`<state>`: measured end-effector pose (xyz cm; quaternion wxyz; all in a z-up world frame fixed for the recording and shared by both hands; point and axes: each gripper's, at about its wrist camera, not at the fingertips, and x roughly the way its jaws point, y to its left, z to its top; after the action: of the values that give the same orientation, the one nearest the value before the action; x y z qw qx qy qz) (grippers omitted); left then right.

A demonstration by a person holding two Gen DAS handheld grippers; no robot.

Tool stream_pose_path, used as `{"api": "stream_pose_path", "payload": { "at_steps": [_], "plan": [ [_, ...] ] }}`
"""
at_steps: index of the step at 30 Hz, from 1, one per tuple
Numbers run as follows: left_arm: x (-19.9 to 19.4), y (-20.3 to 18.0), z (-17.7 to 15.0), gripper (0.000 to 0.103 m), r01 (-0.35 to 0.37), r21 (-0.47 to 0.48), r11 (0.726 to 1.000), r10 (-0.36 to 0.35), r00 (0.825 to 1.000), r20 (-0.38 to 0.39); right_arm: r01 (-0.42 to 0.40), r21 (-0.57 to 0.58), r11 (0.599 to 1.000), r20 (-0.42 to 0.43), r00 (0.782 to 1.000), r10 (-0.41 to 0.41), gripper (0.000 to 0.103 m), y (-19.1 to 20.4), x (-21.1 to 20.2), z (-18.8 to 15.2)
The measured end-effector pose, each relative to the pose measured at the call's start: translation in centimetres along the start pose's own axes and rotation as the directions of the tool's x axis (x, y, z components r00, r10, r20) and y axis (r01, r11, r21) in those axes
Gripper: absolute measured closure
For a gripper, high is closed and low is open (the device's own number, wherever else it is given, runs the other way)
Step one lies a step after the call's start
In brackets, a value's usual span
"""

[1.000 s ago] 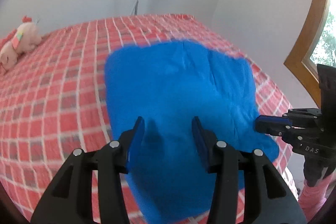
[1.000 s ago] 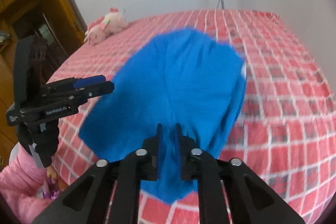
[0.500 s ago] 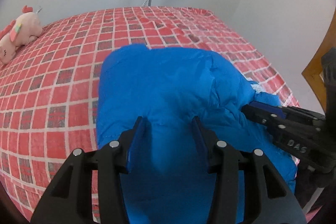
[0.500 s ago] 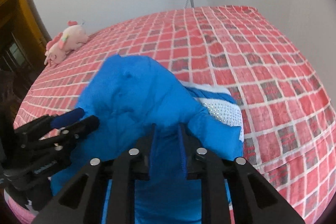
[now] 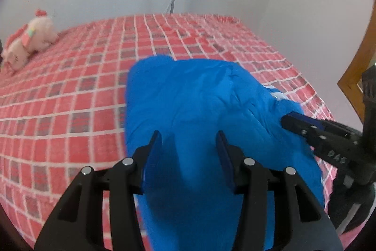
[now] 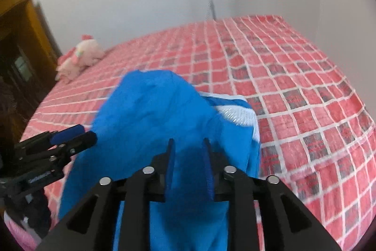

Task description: Fold large clothes

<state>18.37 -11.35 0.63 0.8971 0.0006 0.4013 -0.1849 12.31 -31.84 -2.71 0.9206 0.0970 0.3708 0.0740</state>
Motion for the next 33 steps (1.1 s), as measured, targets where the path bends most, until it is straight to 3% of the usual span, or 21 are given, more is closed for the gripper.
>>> {"api": "stream_pose_path", "payload": {
  "at_steps": [4,14,33],
  "plan": [
    [-1.3,-0.9,-2.3,0.056,-0.004,0.029,1.000,0.004,1.000,0.025,-0.022,-0.041,0.999,0.022,0.999,0.023,0.078,1.6,-1.8,-2.4],
    [0.1,-1.5,-4.9,0.053,-0.028,0.062,0.998,0.025,0.998,0.049,-0.023,-0.004,1.000,0.056,0.998,0.023,0.074,0.6,-0.2,-5.7],
    [0.6,-1.4,-5.5,0.053,-0.030,0.040,0.999,0.027,0.998,0.058,0.027,0.010,1.000,0.119,0.993,-0.028,0.074,1.0,0.5,-6.7]
  ]
}}
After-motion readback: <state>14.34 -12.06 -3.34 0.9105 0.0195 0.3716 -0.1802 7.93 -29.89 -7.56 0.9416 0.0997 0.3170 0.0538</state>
